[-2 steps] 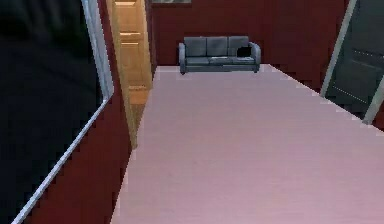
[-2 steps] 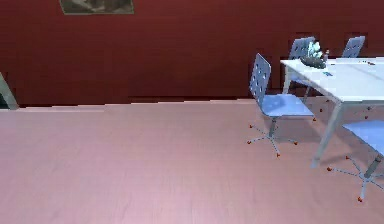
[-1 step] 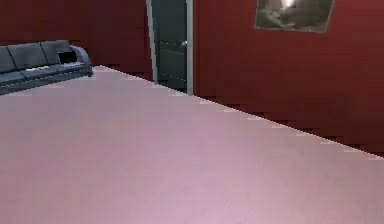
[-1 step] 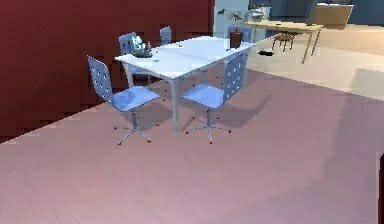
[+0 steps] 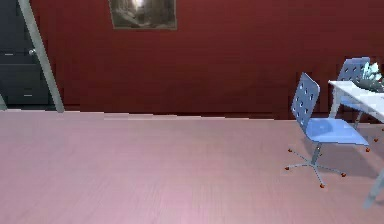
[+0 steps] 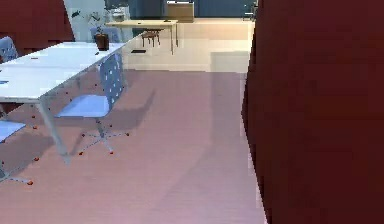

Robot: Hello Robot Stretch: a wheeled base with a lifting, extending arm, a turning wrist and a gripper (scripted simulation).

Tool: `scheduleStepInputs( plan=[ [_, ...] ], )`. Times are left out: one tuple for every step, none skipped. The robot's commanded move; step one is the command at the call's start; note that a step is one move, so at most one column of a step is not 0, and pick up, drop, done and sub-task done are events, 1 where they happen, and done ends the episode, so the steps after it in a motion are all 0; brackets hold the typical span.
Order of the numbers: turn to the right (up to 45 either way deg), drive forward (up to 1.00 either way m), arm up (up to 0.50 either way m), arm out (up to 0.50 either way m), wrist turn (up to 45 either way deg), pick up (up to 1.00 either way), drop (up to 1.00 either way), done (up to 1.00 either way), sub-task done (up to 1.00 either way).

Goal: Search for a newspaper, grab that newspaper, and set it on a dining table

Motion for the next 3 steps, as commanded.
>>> scheduleStepInputs(
  plan=[
    [0.0, 0.2, 0.0, 0.0, 0.0, 0.0, 0.0, 0.0, 0.0],
    [-45.0, 0.0, 0.0, 0.0, 0.0, 0.0, 0.0, 0.0, 0.0],
    [-33.0, 0.0, 0.0, 0.0, 0.0, 0.0, 0.0, 0.0, 0.0]
  ],
)
